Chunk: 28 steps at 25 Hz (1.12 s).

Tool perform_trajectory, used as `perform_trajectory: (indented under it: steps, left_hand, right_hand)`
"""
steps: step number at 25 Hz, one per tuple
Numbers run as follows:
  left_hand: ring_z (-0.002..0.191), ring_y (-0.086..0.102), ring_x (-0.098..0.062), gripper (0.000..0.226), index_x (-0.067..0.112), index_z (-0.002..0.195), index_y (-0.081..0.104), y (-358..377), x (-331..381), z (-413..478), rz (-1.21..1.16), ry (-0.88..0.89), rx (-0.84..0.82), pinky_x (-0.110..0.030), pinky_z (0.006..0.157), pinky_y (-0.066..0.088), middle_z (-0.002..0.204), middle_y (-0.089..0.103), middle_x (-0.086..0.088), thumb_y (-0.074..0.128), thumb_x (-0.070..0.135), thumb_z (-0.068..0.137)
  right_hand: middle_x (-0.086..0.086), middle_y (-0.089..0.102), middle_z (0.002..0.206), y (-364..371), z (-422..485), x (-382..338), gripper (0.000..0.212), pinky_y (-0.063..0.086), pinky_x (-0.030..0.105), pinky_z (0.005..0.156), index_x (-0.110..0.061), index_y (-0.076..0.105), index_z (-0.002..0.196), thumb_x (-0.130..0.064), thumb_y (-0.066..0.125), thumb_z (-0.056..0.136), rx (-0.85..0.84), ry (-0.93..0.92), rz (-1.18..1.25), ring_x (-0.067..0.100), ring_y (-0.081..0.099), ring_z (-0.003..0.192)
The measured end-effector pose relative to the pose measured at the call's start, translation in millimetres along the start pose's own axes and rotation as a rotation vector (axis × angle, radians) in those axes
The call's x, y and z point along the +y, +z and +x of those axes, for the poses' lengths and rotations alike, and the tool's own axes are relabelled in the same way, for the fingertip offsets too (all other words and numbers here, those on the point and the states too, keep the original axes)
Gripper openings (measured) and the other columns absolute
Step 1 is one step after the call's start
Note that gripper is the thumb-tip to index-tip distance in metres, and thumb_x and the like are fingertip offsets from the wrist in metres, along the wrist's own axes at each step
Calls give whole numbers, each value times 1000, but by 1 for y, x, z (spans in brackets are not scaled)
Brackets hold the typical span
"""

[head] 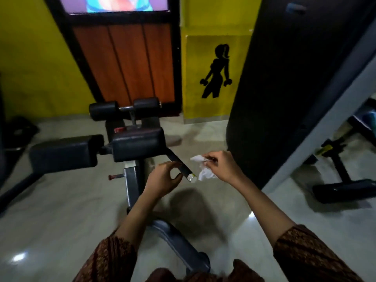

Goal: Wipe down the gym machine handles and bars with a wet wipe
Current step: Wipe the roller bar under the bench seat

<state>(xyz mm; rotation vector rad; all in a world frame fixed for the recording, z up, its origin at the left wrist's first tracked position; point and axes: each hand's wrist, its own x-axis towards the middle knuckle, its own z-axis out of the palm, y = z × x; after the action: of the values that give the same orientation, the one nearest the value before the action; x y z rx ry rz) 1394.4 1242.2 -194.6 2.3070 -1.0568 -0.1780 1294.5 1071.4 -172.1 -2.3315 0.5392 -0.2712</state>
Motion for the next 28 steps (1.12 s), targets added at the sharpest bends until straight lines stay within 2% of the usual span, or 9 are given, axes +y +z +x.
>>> perform_trajectory:
  steps: [6,10,14,18,20,22,24,26,28]
  left_hand:
    - [105,58,-21,37,12,122,59,1,-10,21,24,-140,90,-27,85,43,119,62,-6,62,24,87]
    - [109,56,-19,36,13,123,59,5,-41,58,41,-129,35,-26,87,43,122,60,-5,61,23,88]
    - [107,58,-19,35,12,119,62,0,-85,123,90,41,-82,-27,82,46,117,63,-5,64,17,84]
    - [96,64,-33,36,5,103,69,-15,-142,194,196,439,-234,-37,75,54,105,68,-15,77,14,69]
    - [88,67,-34,31,3,94,71,-14,-166,222,229,605,-257,-39,72,55,98,69,-18,72,15,66]
    - [90,66,-35,31,2,94,71,-12,-182,234,221,662,-316,-43,77,55,99,68,-19,65,22,71]
    - [97,65,-35,39,3,101,69,-9,-199,236,206,678,-351,-44,85,51,107,66,-19,55,33,81]
    - [108,61,-33,46,5,112,64,-8,-210,238,184,699,-378,-47,93,45,118,62,-17,46,39,86]
    - [117,55,-33,50,7,121,59,-5,-216,239,175,733,-384,-48,99,39,126,57,-17,42,42,90]
  right_hand:
    - [14,69,107,9,51,4,26,35,8,72,-1,67,110,-3,61,85,-105,-73,31,21,63,99]
    - [12,69,107,27,78,11,26,36,6,75,-1,66,111,-2,60,86,-110,-28,81,20,63,99]
    - [9,68,110,54,109,16,26,39,9,80,-2,65,114,-3,58,88,-33,109,119,17,62,102]
    - [8,68,109,98,140,6,25,38,7,79,-1,65,112,0,56,88,147,283,124,16,62,99]
    - [8,68,109,113,149,-5,25,36,5,79,-1,66,111,1,55,88,207,339,118,15,62,99]
    - [2,68,105,127,153,-17,29,38,3,79,-4,68,108,6,52,86,291,339,63,8,61,94]
    - [-5,67,104,144,163,-23,40,49,12,79,-17,70,105,9,50,82,359,307,-57,4,62,89]
    - [-3,65,108,164,179,-22,43,54,27,80,-23,66,108,7,53,80,275,326,-157,12,62,95]
    - [2,58,113,185,189,-14,32,48,32,83,-19,58,112,-2,52,86,57,425,-208,22,57,106]
